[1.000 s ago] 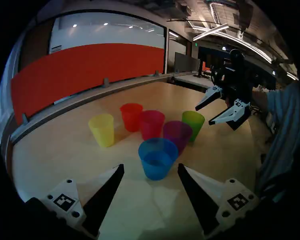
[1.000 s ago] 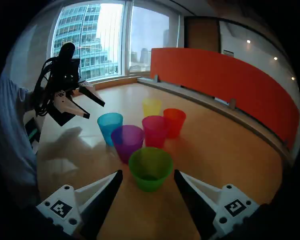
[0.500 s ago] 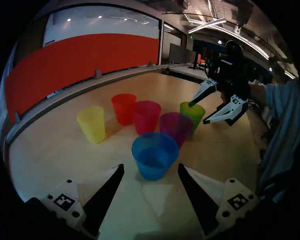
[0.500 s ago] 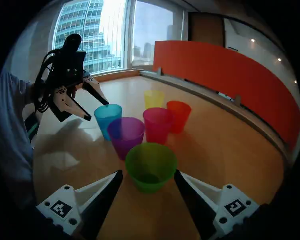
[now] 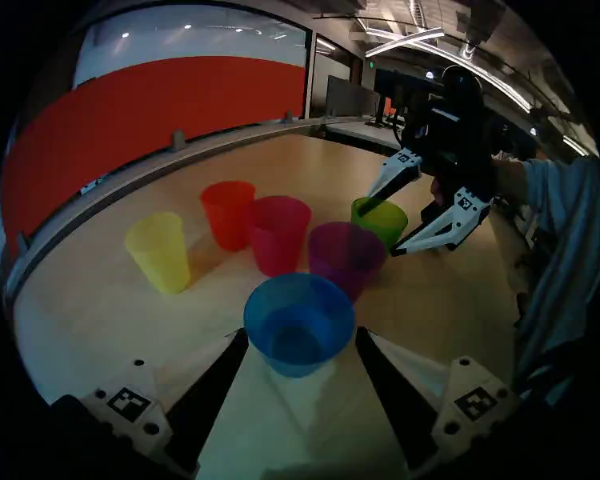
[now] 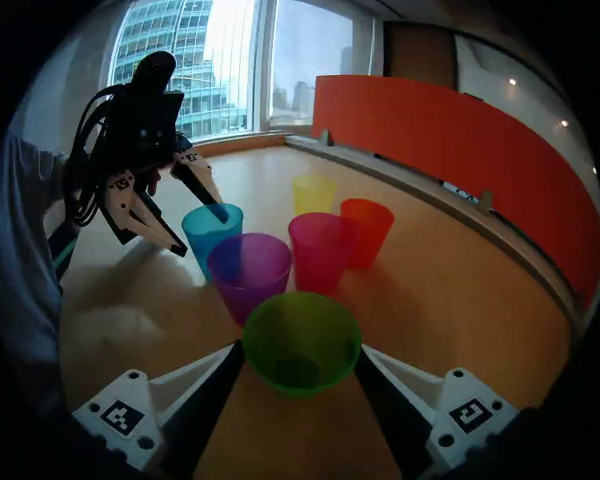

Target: Pour water

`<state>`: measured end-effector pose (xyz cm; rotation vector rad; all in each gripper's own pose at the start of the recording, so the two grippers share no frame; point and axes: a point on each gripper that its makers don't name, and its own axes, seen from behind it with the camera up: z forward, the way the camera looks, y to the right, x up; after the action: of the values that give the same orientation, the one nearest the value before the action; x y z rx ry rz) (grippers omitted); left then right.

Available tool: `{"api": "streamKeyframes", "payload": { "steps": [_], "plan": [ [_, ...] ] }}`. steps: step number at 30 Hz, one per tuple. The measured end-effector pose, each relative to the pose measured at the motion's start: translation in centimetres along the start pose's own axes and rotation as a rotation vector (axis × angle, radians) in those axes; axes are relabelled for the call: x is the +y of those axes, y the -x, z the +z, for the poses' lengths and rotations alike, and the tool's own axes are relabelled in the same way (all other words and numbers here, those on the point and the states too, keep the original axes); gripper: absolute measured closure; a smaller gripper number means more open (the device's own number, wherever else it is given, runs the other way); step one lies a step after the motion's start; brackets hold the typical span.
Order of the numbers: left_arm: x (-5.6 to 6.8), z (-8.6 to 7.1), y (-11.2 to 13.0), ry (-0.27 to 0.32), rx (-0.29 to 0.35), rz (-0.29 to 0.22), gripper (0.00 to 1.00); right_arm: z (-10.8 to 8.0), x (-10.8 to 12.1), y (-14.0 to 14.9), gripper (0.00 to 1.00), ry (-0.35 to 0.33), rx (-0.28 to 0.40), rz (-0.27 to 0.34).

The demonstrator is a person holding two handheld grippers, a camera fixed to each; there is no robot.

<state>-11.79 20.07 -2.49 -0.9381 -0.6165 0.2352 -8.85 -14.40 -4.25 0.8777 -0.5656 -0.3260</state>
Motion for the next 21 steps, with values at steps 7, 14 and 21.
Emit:
{"api": "streamKeyframes", "payload": {
  "steps": [7,14,21],
  "plan": [
    [0.1,0.9,-0.1,0.010,-0.006,0.000,0.00,0.3,0.0,-0.3,0.00,-0.006,0.000,0.001],
    [-0.2,1.4,-0.3,0.002,-0.006,0.001,0.00,0.4,0.1,-0.4,0.00,-0.007,0.001,0.002],
    [-0.3,1.6,-0.4,-0.005,-0.003,0.004,0.13,0.3,0.2,-0.2,0.00,-0.004,0.001,0.005]
  ]
}}
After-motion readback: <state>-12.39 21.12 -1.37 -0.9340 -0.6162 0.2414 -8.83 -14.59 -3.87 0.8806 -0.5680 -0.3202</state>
